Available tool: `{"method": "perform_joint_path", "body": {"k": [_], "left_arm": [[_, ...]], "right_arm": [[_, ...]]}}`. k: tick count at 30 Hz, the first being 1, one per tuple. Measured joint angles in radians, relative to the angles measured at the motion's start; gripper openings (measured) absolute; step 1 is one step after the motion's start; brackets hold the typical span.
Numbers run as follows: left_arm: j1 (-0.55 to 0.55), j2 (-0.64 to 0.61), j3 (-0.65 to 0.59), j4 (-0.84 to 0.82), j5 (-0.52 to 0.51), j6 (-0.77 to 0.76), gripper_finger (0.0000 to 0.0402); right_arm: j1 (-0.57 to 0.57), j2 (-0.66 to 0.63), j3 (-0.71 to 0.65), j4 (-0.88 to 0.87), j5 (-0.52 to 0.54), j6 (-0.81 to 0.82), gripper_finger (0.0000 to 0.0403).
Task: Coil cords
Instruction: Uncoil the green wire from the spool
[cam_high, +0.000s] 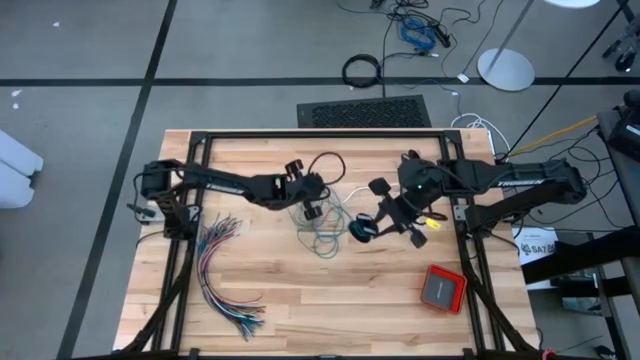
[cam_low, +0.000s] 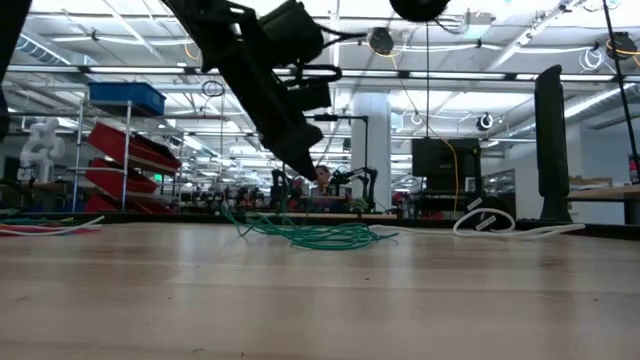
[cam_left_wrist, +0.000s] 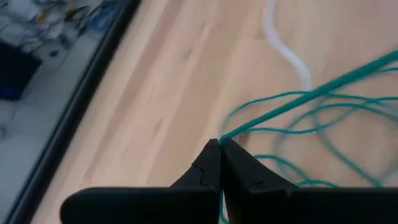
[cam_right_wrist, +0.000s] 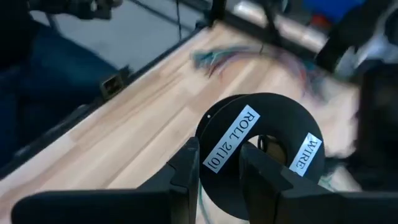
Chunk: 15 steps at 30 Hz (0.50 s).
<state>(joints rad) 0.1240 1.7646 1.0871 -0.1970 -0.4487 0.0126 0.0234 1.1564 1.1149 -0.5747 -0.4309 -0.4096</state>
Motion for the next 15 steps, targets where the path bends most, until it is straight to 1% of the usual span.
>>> {"method": "perform_joint_path", "body": {"k": [4,7,10,13,15], "left_arm": [[0.022,-0.006,-0.001,0.037,0.025,-0.001,0.0021],[0.011,-0.015,0.0,0.124,0.07,0.047,0.0049],[-0.006,-0.017,0.0,0.15,0.085,0.056,0.0085],[-0.015,-0.017,0.0,0.138,0.085,0.071,0.0127],[-0.024,-0.017,0.0,0.124,0.104,0.07,0.0157]], "right_arm": [[0.008,-0.001,0.0,-0.082,0.08,0.038,0.0078],[0.007,0.0,0.0,-0.111,0.141,0.048,0.0078],[0.007,0.001,0.001,-0.104,0.145,0.044,0.0078],[0.008,0.001,0.001,-0.103,0.141,0.035,0.0078],[0.007,0.001,0.001,-0.103,0.146,0.032,0.0078]]}}
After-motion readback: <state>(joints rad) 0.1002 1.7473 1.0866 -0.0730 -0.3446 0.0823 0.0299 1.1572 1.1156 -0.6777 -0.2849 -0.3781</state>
